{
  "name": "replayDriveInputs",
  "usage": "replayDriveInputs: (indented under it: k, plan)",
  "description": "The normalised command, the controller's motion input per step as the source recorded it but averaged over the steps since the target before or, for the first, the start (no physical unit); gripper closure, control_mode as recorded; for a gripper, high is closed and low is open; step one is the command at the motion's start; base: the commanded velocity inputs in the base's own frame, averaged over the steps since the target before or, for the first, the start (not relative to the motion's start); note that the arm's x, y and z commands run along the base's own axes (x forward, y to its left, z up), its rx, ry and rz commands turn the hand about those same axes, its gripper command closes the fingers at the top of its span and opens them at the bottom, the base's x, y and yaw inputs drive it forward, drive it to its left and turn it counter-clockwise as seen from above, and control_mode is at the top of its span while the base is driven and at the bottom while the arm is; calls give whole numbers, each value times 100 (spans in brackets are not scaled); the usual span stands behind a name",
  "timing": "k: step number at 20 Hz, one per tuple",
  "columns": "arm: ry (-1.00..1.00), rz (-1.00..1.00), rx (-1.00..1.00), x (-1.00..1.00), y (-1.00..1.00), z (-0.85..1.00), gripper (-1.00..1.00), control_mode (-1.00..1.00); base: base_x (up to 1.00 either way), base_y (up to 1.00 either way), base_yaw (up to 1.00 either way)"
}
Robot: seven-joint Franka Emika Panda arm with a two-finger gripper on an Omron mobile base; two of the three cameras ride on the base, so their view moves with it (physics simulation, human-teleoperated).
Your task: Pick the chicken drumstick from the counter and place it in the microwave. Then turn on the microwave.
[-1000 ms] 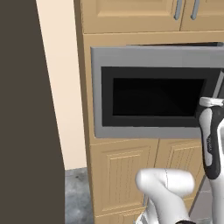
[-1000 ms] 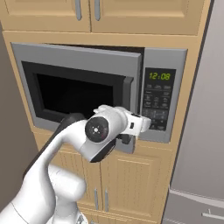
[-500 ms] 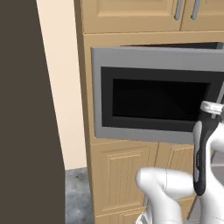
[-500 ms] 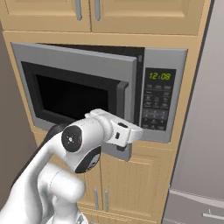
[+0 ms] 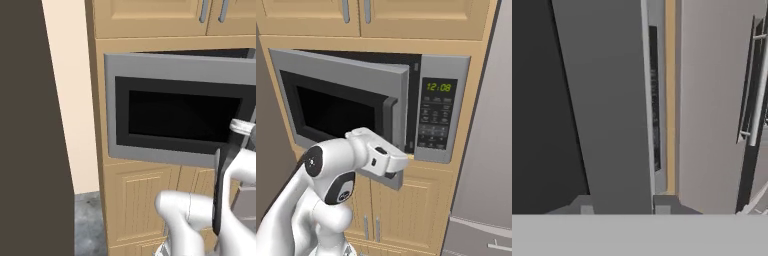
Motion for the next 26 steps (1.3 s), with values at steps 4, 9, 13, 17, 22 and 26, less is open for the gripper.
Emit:
replayDriveInputs:
  k: [4, 9, 13, 17, 22, 26]
  plan:
    - [0, -14, -1, -35, 0, 14, 100, -100, 0, 0, 0]
    - [-1, -13, -1, -35, 0, 12, 100, -100, 0, 0, 0]
    - [-4, -13, -2, -35, 0, 10, 100, -100, 0, 0, 0]
    - [-9, -11, -4, -35, 4, 4, 100, -100, 0, 0, 0]
    - [-15, -9, -9, -29, 8, 0, 100, -100, 0, 0, 0]
    - [-21, -2, -14, -29, 10, 0, 100, -100, 0, 0, 0]
